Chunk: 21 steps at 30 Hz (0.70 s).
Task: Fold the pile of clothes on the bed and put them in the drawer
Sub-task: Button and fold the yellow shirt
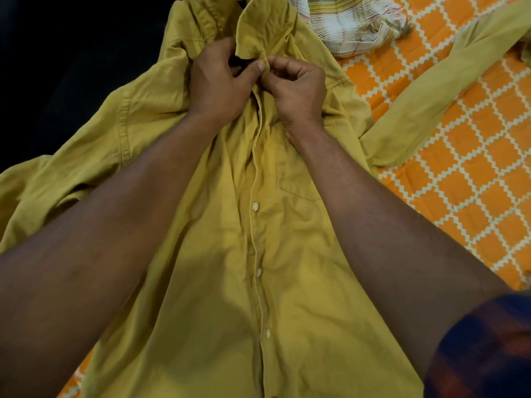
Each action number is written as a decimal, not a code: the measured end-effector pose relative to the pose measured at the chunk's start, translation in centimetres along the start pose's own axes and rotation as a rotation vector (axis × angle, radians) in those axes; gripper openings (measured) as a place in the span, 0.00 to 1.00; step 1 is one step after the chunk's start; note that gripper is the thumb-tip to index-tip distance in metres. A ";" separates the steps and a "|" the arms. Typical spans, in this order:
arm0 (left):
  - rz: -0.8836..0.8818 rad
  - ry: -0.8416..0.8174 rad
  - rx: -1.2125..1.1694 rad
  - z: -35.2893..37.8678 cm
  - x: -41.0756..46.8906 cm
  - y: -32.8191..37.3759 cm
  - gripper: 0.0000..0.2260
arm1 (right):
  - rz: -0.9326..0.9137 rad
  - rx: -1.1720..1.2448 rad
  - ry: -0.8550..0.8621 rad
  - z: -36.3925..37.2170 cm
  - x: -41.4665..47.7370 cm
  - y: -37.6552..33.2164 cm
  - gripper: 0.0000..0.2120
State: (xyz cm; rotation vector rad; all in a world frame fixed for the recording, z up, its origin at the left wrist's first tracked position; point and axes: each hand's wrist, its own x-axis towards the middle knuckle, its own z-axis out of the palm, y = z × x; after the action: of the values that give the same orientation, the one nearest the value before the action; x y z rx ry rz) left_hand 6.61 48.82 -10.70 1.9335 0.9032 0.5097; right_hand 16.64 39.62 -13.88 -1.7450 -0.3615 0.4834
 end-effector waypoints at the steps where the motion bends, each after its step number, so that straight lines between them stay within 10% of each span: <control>1: 0.001 -0.011 0.006 -0.1 0.0 0.1 0.15 | -0.002 0.006 -0.006 -0.1 -0.1 -0.1 0.11; 13: -0.111 0.305 0.143 2.8 -1.1 1.8 0.11 | -0.027 0.015 -0.001 -0.1 -0.1 0.1 0.12; 21: -0.251 0.184 0.039 2.6 -0.2 1.2 0.12 | 0.059 0.166 -0.150 -1.3 0.1 -0.5 0.13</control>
State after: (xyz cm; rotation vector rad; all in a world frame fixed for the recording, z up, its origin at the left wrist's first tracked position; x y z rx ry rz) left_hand 8.68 46.83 -10.95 1.7947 1.2630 0.5296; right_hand 17.37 38.70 -13.16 -1.5661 -0.3664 0.6707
